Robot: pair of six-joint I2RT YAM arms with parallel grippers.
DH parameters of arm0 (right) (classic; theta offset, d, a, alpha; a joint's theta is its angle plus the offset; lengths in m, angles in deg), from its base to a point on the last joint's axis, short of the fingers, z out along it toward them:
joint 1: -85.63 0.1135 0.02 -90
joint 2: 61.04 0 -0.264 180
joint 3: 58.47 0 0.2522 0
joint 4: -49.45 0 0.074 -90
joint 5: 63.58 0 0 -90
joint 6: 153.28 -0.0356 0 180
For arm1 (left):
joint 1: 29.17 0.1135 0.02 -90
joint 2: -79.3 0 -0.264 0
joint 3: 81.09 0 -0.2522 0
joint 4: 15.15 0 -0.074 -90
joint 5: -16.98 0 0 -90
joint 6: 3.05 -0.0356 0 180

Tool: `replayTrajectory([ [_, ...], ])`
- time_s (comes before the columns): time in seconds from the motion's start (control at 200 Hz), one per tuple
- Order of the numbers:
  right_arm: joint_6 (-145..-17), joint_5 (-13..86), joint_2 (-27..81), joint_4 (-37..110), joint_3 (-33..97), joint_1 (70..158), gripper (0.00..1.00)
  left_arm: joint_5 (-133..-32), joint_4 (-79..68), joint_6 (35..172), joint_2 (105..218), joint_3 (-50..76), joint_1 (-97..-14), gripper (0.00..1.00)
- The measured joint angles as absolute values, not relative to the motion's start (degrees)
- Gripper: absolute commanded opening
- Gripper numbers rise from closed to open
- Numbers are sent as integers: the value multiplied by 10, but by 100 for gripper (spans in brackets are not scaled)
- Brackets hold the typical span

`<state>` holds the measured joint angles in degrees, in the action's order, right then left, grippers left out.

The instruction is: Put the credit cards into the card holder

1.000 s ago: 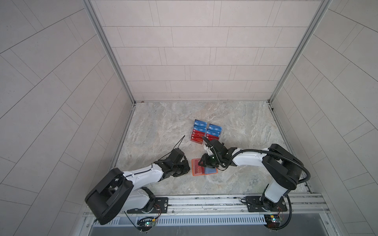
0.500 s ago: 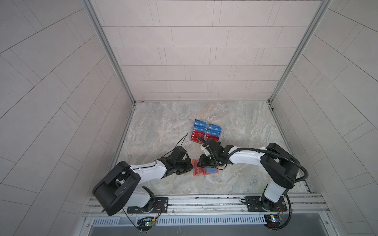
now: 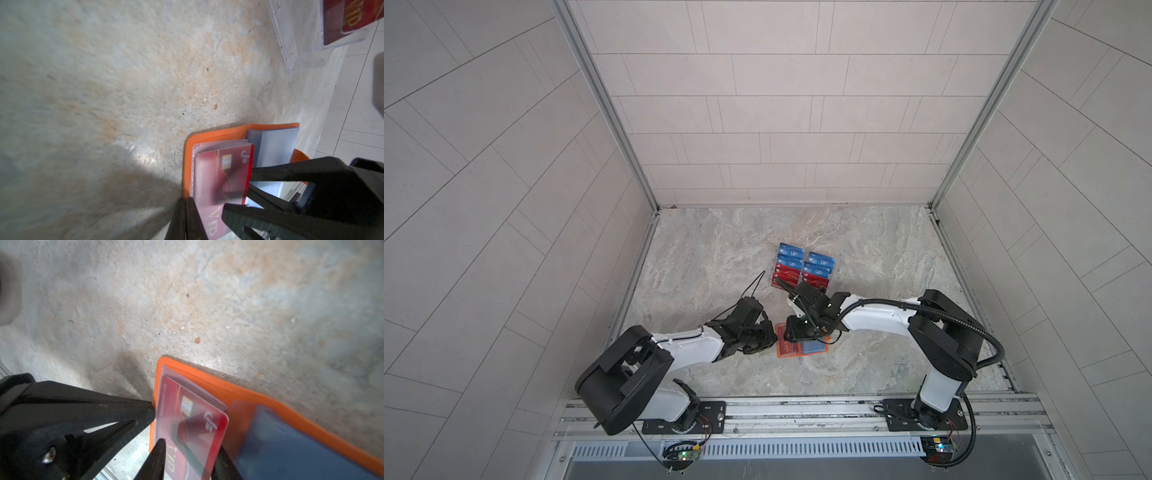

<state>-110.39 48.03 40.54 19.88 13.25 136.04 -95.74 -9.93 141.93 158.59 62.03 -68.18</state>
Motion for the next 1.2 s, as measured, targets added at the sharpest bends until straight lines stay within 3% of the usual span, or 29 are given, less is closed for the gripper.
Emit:
replayTrajectory([
  [0.861,-1057,364,321,75,145,1364,52,-953,-36,1389,1595,584,-683,9],
  [1.201,-1027,365,281,66,143,1329,51,-932,41,1380,1574,555,-683,17],
])
